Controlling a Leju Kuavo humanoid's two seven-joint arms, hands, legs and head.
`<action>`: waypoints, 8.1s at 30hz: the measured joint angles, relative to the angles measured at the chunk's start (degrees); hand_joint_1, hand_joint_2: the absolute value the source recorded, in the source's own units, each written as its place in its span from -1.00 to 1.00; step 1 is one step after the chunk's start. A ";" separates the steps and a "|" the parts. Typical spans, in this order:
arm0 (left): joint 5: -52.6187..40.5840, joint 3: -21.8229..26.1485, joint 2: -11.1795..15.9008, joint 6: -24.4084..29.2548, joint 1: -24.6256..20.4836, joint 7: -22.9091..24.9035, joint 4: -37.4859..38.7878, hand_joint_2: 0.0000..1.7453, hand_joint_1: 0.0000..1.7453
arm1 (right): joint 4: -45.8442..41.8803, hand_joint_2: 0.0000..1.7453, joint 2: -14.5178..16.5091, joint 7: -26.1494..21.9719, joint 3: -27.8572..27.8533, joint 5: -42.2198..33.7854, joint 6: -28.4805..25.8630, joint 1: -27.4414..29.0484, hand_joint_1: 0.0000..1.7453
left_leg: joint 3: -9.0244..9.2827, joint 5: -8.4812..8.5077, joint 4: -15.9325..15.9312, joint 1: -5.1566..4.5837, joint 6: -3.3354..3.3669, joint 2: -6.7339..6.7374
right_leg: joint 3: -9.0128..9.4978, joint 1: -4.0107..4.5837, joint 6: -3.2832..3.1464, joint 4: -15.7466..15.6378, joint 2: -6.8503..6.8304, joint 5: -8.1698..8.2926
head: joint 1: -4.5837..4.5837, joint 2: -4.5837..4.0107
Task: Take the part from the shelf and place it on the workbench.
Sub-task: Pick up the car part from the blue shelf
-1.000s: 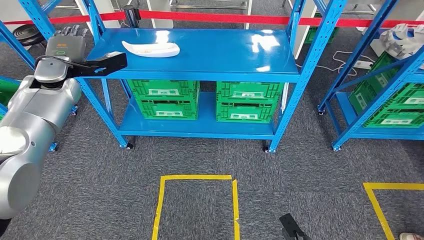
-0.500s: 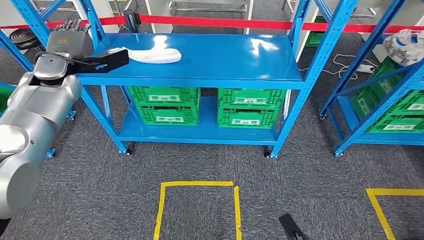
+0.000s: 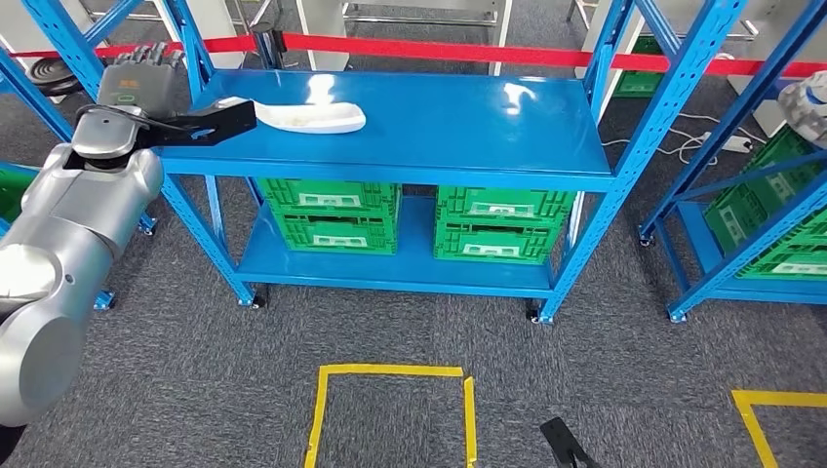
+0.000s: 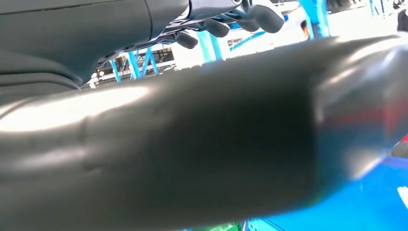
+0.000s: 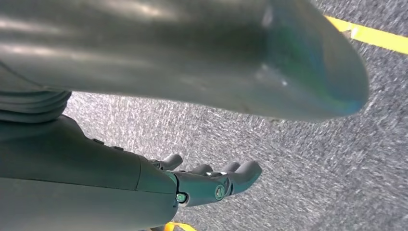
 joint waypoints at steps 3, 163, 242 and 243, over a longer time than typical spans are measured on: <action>0.01 0.00 0.43 0.08 0.02 -0.02 -0.29 -1.00 -1.00 | 0.00 -1.00 0.07 0.06 -0.02 0.14 0.11 -0.25 -1.00 | -1.87 -0.54 4.58 0.12 -0.92 0.27 | 1.90 -0.37 -1.06 -0.61 -0.02 -0.39 | -0.16 0.00; 12.10 -3.02 -7.54 11.17 16.37 -10.82 -0.59 -1.00 -1.00 | 0.05 -1.00 2.52 1.01 -4.61 6.16 1.35 -0.19 -1.00 | -0.22 0.24 -0.20 1.45 -0.31 1.03 | -2.52 -1.98 3.47 4.34 0.21 -0.78 | 0.31 0.00; 15.96 -18.87 10.07 -2.15 21.23 -35.44 -2.38 1.00 -1.00 | 0.17 -1.00 1.79 -0.15 -9.02 9.35 2.03 0.32 -1.00 | -4.81 4.40 -0.05 -0.42 0.57 0.80 | 3.75 -0.14 0.17 0.31 0.44 -3.46 | 0.20 0.00; 16.01 -18.93 9.83 -2.06 21.25 -35.33 -2.38 1.00 -1.00 | 0.17 -1.00 1.79 -0.15 -9.02 9.35 2.03 0.31 -1.00 | -4.81 4.40 -0.05 -0.42 0.57 0.81 | 3.75 -0.14 0.17 0.31 0.44 -3.46 | 0.20 0.00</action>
